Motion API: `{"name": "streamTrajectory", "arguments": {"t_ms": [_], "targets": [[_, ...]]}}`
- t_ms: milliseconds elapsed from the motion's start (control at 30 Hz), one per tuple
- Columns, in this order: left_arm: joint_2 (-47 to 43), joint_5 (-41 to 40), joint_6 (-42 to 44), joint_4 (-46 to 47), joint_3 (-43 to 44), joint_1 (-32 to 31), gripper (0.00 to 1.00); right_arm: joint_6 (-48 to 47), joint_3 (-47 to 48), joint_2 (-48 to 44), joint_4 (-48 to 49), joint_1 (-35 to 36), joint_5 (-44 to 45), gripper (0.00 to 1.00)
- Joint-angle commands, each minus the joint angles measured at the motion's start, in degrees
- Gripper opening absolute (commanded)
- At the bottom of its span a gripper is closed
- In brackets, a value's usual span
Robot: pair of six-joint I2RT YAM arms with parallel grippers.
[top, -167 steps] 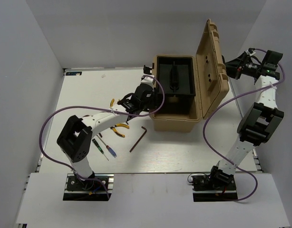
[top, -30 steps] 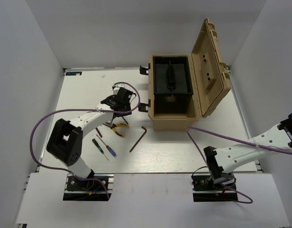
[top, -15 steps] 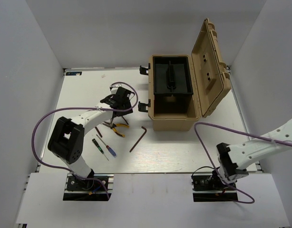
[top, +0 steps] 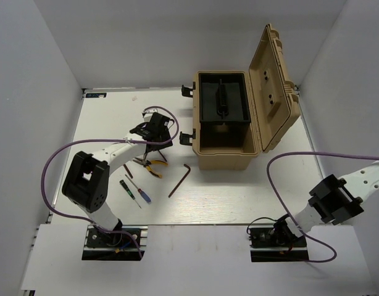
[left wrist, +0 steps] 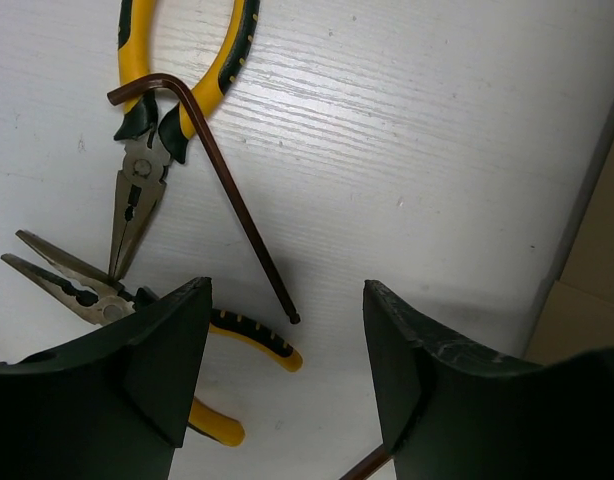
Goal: Sort the tools into containers
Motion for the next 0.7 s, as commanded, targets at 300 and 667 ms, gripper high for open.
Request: {"name": "streamTrajectory", "arguments": {"t_ms": [300, 667], "targets": [[0.58, 0.8, -0.41, 1.58, 0.7, 0.78, 0.72, 1.18, -7.23, -4.88, 10.58, 25.25, -11.48, 0.56], [1.1, 0.8, 0.12, 2.11, 0.7, 0.78, 0.73, 9.98, -19.88, -1.98, 28.8, 44.59, -18.86, 0.59]]}}
